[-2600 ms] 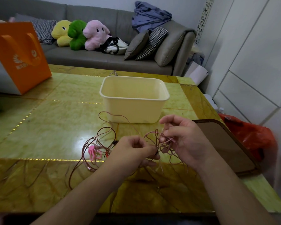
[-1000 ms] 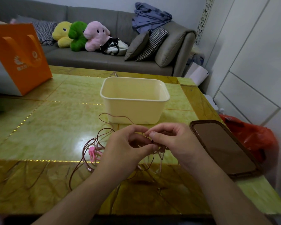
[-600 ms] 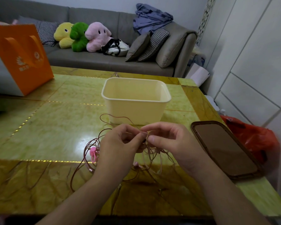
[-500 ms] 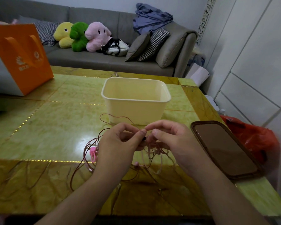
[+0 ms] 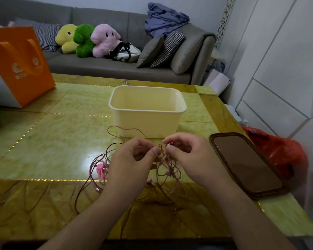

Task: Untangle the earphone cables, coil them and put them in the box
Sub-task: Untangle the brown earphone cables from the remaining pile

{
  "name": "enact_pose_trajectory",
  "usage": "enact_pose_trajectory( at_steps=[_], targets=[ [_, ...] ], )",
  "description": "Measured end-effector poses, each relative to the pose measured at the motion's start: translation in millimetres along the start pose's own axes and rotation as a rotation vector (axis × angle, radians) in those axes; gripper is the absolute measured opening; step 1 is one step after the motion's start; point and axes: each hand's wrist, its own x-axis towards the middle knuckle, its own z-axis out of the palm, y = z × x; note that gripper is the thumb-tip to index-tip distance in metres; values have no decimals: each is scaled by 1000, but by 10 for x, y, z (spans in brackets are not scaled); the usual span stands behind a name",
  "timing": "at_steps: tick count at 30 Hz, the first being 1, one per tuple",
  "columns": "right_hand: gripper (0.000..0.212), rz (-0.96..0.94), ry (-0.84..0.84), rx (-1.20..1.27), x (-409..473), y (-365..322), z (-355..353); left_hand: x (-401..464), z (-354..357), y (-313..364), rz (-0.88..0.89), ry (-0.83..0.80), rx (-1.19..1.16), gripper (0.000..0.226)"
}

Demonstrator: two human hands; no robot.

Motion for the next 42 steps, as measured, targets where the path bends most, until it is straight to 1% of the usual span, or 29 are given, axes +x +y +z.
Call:
enact_pose_trajectory(
  at_steps=[5, 8, 11, 15, 18, 20, 21, 22, 24, 25, 26, 27, 28, 29, 30, 32, 34, 37, 39, 40, 42],
  targets=[
    [16, 84, 79, 134, 58, 38, -36, 4, 2, -5, -15, -33, -27, 7],
    [18, 71, 130, 105, 60, 43, -19, 1, 0, 1, 16, -79, 12, 7],
    [27, 18, 140, 61, 58, 59, 4, -22, -11, 18, 62, -155, 56, 4],
    [42, -21, 37, 71, 53, 48, 21, -61, -1, 31, 94, -249, 119, 4],
    [53, 14, -78, 86, 63, 69, 51, -59, 9, -2, 119, -261, 160, 5],
    [54, 51, -103, 100, 64, 58, 12, -53, 7, -17, 117, -243, 139, 6],
    [51, 64, -117, 137, 55, 40, -35, -42, 5, -21, 111, -226, 115, 6],
    [47, 58, -153, 192, 44, 15, -90, -28, 0, -22, 103, -204, 83, 6],
    [50, 17, -280, 244, 12, -22, -185, -2, -10, -16, 79, -183, -2, 11],
    [49, -22, -327, 158, -3, -22, -199, 9, -12, -9, 62, -195, -48, 16],
    [46, -73, -330, 6, -8, -6, -188, 19, -16, 1, 51, -218, -82, 20],
    [40, -111, -290, -150, 2, 34, -161, 26, -17, 10, 48, -241, -97, 24],
    [31, -121, -225, -256, 17, 75, -138, 27, -18, 18, 50, -258, -94, 27],
    [22, -101, -154, -303, 36, 95, -128, 29, -20, 21, 52, -264, -86, 29],
    [18, -61, -97, -308, 51, 95, -134, 35, -26, 24, 52, -260, -81, 29],
    [23, 71, -38, -195, 71, 89, -190, 43, -43, 32, 37, -235, -97, 28],
    [29, 190, 11, 15, 81, 46, -259, 51, -70, 55, 11, -201, -124, 27],
    [34, 239, 132, 231, 95, 32, -329, 91, -115, 66, 0, -123, -77, 31],
    [35, 256, 264, 291, 109, 40, -367, 132, -159, 41, -30, -78, 37, 32],
    [36, 263, 328, 302, 112, 47, -393, 158, -190, 18, -58, -81, 122, 31],
    [38, 265, 415, 261, 115, 74, -442, 203, -262, -43, -109, -164, 351, 27]
  ],
)
